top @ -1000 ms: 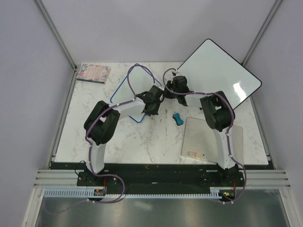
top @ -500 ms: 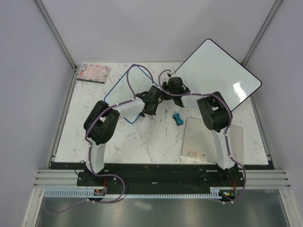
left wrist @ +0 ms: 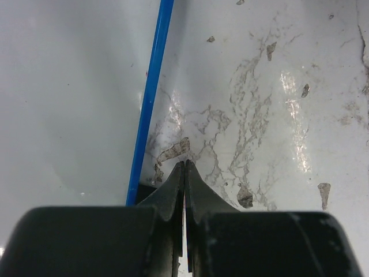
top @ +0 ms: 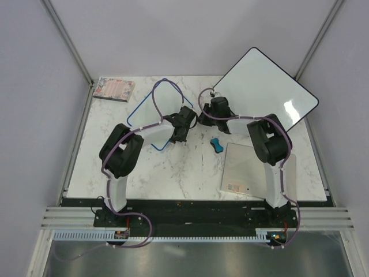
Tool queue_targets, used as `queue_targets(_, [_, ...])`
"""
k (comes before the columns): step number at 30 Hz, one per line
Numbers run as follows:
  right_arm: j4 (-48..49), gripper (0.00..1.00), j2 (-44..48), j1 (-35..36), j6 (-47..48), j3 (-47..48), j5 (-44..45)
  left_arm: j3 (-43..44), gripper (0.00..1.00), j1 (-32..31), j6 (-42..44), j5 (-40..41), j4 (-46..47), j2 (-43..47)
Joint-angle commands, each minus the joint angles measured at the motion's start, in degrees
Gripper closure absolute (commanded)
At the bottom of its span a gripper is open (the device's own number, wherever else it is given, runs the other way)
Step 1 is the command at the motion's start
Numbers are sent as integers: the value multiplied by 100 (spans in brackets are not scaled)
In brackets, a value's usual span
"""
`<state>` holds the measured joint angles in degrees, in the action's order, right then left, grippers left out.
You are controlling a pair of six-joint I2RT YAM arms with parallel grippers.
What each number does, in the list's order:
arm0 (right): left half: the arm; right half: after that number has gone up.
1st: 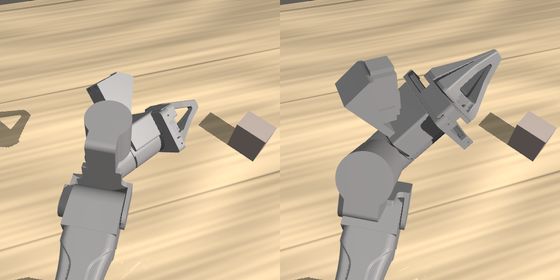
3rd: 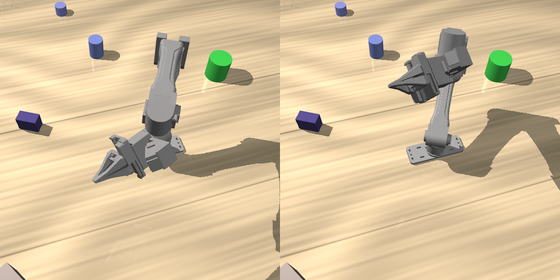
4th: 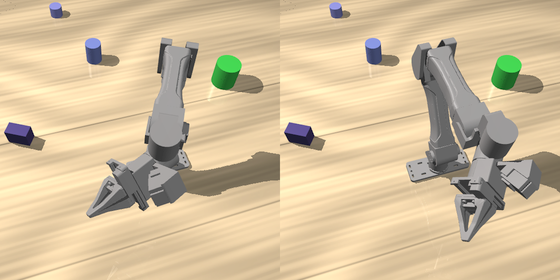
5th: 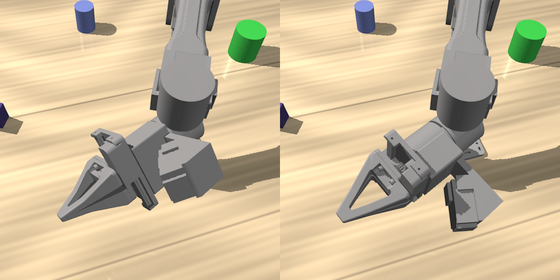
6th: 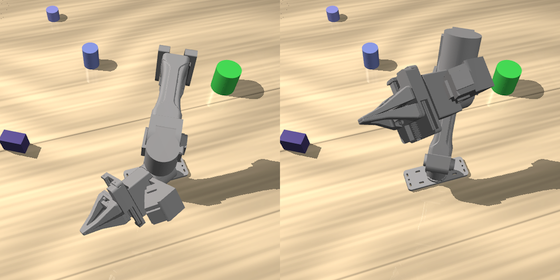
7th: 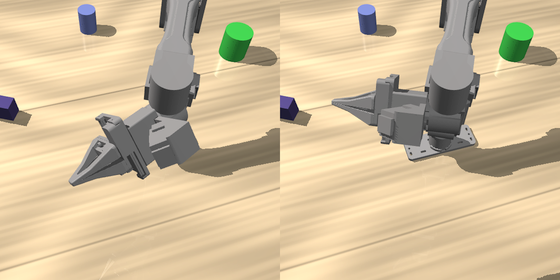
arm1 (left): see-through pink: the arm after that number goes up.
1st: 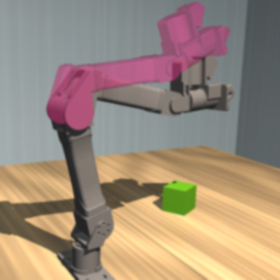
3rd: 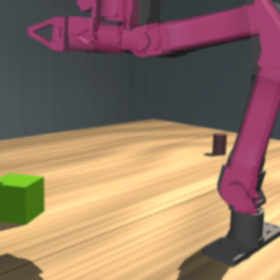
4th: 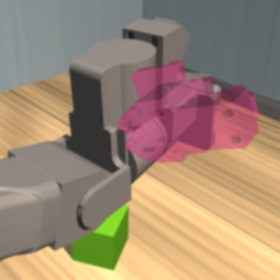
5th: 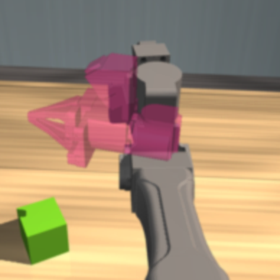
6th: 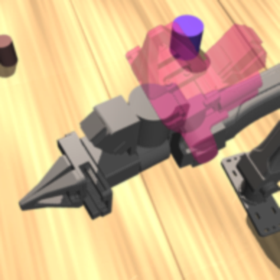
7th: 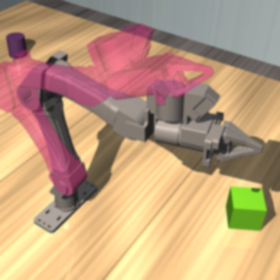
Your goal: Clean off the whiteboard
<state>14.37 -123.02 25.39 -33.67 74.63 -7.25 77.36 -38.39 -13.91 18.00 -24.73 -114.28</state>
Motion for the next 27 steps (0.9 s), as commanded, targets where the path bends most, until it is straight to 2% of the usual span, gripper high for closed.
queue_targets(1, [-409,76,463,-157,282,-370,320,-72,98,16,318,-207,-6,371])
queue_targets(5, [-356,72,805,-174,440,-624,504,-63,98,7,582,-753,240,652])
queue_targets(8, [-286,65,1104,-174,607,-800,575,-20,79,-28,889,-1412,311,924])
queue_targets(9, [-251,61,1262,-174,651,-871,593,-2,70,-37,942,-1535,311,986])
queue_targets(10, [-207,53,1350,-174,721,-932,610,24,65,-46,995,-1771,311,1117])
queue_targets(11, [-137,49,1447,-174,748,-1072,619,24,61,-46,1083,-1904,302,1188])
queue_targets(12, [-119,47,1630,-183,774,-1126,628,24,51,-46,1118,-1992,311,1258])
queue_targets(14, [-75,36,1842,-201,844,-1293,645,-2,43,-46,1171,-2212,355,1522])
queue_targets(15, [-57,34,2061,-209,871,-1354,654,-28,30,-37,1163,-2265,364,1610])
queue_targets(16, [-40,28,2167,-201,888,-1476,689,-46,22,-28,1171,-2475,390,1680])
queue_targets(18, [4,25,2535,-201,985,-1609,689,-2,4,-2,1128,-2564,373,1812])
queue_targets(19, [13,19,2668,-201,1037,-1757,916,-11,1,7,1049,-2643,381,1865])
queue_targets(24, [-66,2,3756,-315,1284,-2320,1603,-326,1,95,680,-2311,802,2190])
queue_targets(27, [-92,2,4487,-385,1380,-2698,1814,-1062,1,104,442,-1993,1511,2426])
